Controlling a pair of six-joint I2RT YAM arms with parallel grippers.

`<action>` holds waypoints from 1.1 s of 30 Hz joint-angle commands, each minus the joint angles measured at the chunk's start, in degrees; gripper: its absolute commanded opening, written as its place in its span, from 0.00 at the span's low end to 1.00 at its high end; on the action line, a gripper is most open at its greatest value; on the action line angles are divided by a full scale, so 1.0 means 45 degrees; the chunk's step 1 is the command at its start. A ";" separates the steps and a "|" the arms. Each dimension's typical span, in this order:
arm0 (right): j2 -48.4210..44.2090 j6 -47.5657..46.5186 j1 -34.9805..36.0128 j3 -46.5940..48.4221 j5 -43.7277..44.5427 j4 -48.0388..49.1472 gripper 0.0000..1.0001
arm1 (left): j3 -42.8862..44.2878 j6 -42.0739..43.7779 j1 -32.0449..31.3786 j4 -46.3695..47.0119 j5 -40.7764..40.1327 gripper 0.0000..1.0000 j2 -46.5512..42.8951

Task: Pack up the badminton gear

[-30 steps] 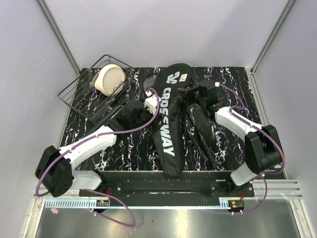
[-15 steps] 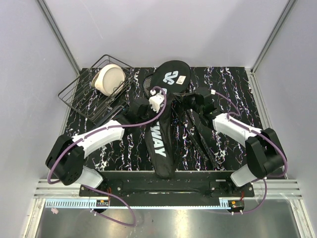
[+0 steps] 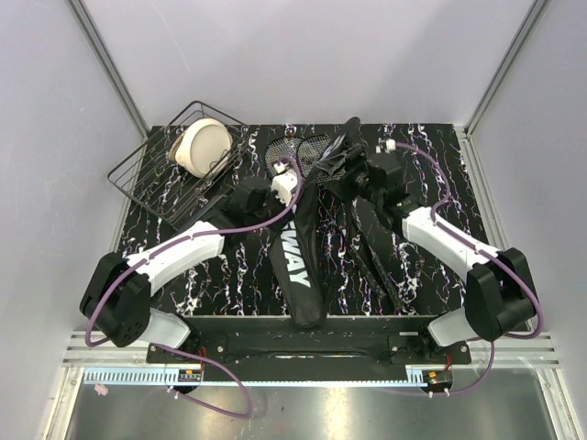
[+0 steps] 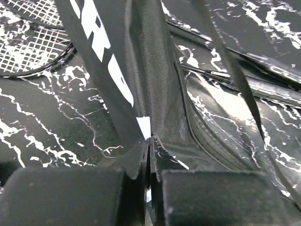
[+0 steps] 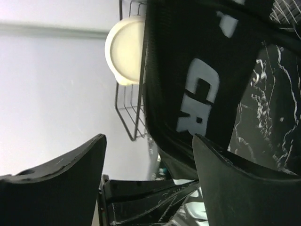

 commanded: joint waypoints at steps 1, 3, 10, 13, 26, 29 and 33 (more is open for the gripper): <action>0.0085 -0.7277 -0.0496 0.1907 -0.4221 -0.1689 0.82 | -0.0295 -0.0287 0.0427 0.1647 0.2394 0.00 -0.0946; -0.0420 -0.8148 -0.1159 0.1482 -0.5261 -0.1968 0.82 | -0.0393 -0.0831 0.0778 0.2037 0.3367 0.00 -0.1005; -0.2297 -1.0177 -0.3699 -0.0183 -0.7475 -0.2922 0.92 | -0.0804 -0.2378 0.1522 0.3719 0.5755 0.00 -0.0850; -0.1616 -1.1037 -0.4169 0.0265 -0.7648 -0.3276 0.94 | -0.0823 -0.2476 0.1561 0.3680 0.5990 0.00 -0.0771; 0.0183 -0.9347 -0.3819 -0.1137 -1.1106 0.1756 0.60 | -0.0862 -0.2924 0.1639 0.3738 0.6284 0.00 -0.0342; 0.0338 -0.7979 -0.3039 -0.0983 -1.0795 0.2992 0.39 | -0.0609 -0.3198 0.1639 0.3428 0.6245 0.02 0.0009; -0.0244 -0.5907 -0.2510 -0.0553 -0.9471 0.2357 0.00 | 0.0073 -0.3140 0.1678 0.2100 0.5426 0.50 0.0205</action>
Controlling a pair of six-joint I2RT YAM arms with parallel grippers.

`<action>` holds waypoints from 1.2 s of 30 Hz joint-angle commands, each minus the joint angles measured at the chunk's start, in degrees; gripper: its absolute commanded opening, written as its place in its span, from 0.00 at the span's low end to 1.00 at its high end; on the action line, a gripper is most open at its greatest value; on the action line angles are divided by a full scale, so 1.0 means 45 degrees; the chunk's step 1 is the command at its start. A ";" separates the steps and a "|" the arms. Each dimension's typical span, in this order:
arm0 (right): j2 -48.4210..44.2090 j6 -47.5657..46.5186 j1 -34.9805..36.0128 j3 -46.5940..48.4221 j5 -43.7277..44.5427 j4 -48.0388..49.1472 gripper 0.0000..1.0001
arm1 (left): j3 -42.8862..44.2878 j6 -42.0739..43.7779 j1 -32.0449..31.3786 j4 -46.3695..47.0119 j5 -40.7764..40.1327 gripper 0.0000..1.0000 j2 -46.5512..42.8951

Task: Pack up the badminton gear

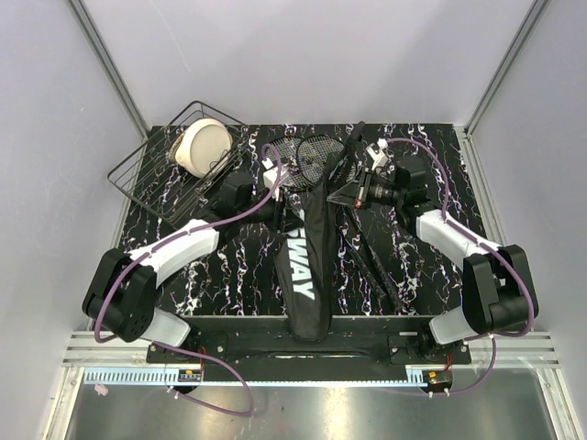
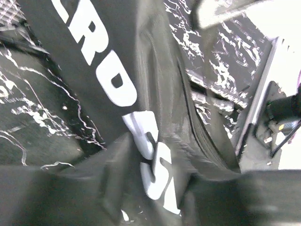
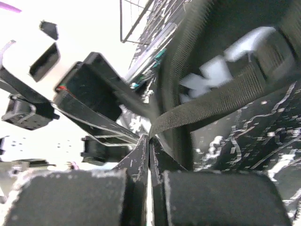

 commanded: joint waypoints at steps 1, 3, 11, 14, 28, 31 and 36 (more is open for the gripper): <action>-0.0886 0.2463 0.0627 0.0797 0.1982 0.0210 0.00 | 0.1037 -0.0060 0.0129 -0.0393 -0.0486 0.57 -0.0046; -0.1629 0.2562 0.0862 0.1110 0.3219 -0.1842 0.00 | 0.1135 -0.0041 0.0148 -0.0552 -0.0371 0.66 -0.0300; -0.2238 0.4593 0.1878 0.1091 0.5489 -0.1556 0.00 | -0.0192 -0.1036 -0.0279 0.2475 0.1386 0.86 -0.1650; -0.2004 0.4789 0.2113 0.1345 0.5919 -0.1594 0.00 | -0.0076 -0.1076 -0.0729 0.2437 0.1621 0.86 -0.1201; -0.2899 0.2180 0.2426 0.0881 0.6716 -0.4535 0.62 | -0.0016 -0.2832 -0.0164 0.3391 0.2421 0.00 -0.0203; -0.4108 0.1354 0.2270 -0.0618 0.6760 -0.5090 0.76 | -0.0251 -0.3476 -0.0086 0.4269 0.2578 0.00 -0.0340; -0.6415 0.1487 0.2231 -0.3182 0.7266 -0.4427 0.81 | -0.0525 -0.4433 0.0129 0.5229 0.2754 0.00 -0.0536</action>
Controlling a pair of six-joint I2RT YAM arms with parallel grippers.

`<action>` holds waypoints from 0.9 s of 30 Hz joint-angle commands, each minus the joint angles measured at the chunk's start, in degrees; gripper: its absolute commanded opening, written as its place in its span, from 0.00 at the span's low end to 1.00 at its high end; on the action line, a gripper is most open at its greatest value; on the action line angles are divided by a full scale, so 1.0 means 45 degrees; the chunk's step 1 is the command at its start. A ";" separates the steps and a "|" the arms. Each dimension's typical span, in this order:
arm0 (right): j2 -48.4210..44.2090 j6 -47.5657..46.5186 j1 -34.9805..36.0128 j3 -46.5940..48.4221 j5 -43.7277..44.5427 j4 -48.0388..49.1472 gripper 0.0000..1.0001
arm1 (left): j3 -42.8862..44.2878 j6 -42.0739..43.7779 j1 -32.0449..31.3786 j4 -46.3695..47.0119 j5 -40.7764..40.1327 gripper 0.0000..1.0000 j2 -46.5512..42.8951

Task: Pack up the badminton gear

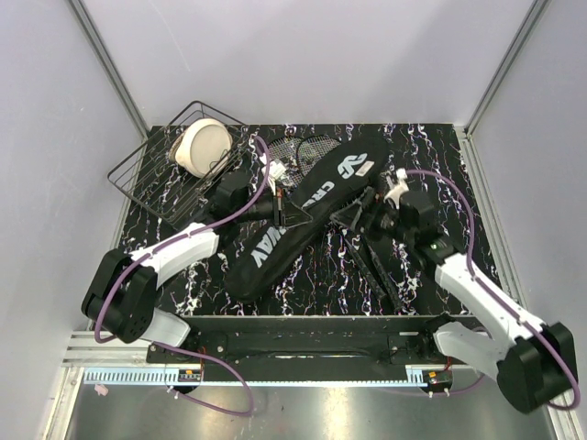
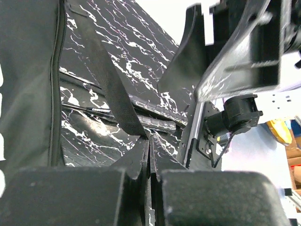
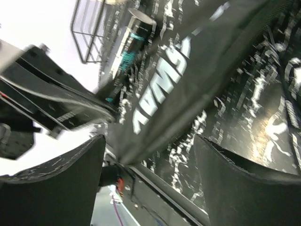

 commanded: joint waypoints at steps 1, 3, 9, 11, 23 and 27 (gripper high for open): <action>-0.1239 -0.0494 -0.0071 -0.2012 0.0880 0.0115 0.78 | -0.0156 -0.1108 0.0187 0.2261 0.0777 0.00 -0.0628; -0.0714 -0.0279 -0.0052 -0.2329 0.0900 0.1110 0.58 | -0.0292 -0.1535 0.0226 0.2691 0.0817 0.00 -0.0668; 0.1573 0.0015 -0.0072 -0.2721 0.0763 0.3748 0.39 | -0.0469 -0.2708 0.0265 0.4118 0.0973 0.00 -0.0512; 0.1670 0.0579 -0.0071 -0.3577 0.1017 0.5417 0.49 | -0.0469 -0.2788 0.0285 0.4255 0.1051 0.00 -0.0531; 0.7055 0.1498 -0.0071 -0.3366 0.0549 1.0972 0.38 | -0.0683 -0.4643 0.0285 0.6169 0.1227 0.00 -0.0628; 0.8173 0.1460 -0.0052 -0.2936 0.0432 1.1698 0.37 | -0.0742 -0.5189 0.0285 0.6735 0.1247 0.00 -0.0648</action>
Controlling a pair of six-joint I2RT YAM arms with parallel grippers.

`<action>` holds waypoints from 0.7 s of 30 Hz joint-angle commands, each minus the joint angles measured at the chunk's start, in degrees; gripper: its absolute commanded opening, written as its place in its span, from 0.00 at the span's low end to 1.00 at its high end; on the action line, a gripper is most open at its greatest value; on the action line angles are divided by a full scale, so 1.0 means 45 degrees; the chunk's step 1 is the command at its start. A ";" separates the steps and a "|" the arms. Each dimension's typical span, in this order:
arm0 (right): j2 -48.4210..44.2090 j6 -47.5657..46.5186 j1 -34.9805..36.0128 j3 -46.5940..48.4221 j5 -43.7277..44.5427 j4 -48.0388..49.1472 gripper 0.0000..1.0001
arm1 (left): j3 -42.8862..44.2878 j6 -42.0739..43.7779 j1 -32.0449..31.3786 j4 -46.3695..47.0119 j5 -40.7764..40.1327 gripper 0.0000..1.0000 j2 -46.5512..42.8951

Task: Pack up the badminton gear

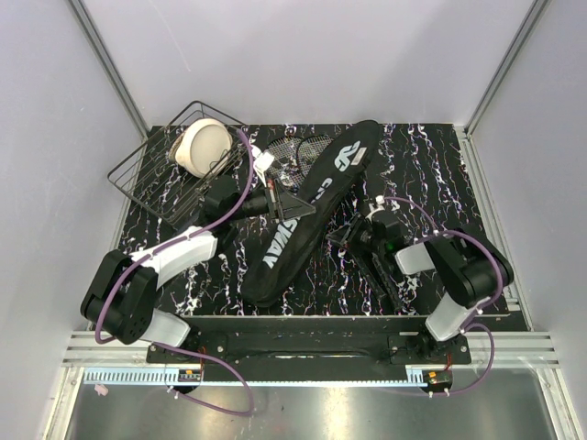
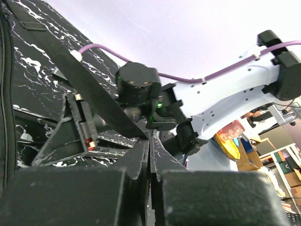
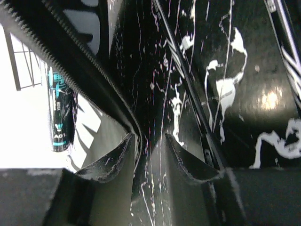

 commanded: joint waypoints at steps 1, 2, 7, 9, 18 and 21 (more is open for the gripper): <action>0.0864 0.0139 -0.0028 0.0789 -0.0122 0.2470 0.36 | -0.0014 -0.0785 0.0071 0.2063 0.0368 0.00 -0.0541; 0.1137 0.0120 -0.0028 0.0848 -0.0083 0.2549 0.37 | -0.0052 -0.0844 0.0071 0.2142 0.0387 0.00 -0.0541; 0.1938 -0.0037 -0.0028 0.1239 -0.0373 0.3270 0.38 | -0.0072 -0.1019 0.0071 0.2434 0.0388 0.00 -0.0620; 0.2388 -0.0017 -0.0047 0.1375 -0.0473 0.3720 0.38 | -0.0130 -0.1214 0.0071 0.2591 0.0426 0.00 -0.0600; 0.3912 0.0041 -0.0047 0.2021 -0.1059 0.5926 0.40 | -0.0365 -0.2036 0.0051 0.3744 0.0524 0.00 -0.0327; 0.3913 0.0081 -0.0047 0.1768 -0.1177 0.6611 0.40 | -0.0385 -0.1977 0.0051 0.3666 0.0544 0.00 -0.0307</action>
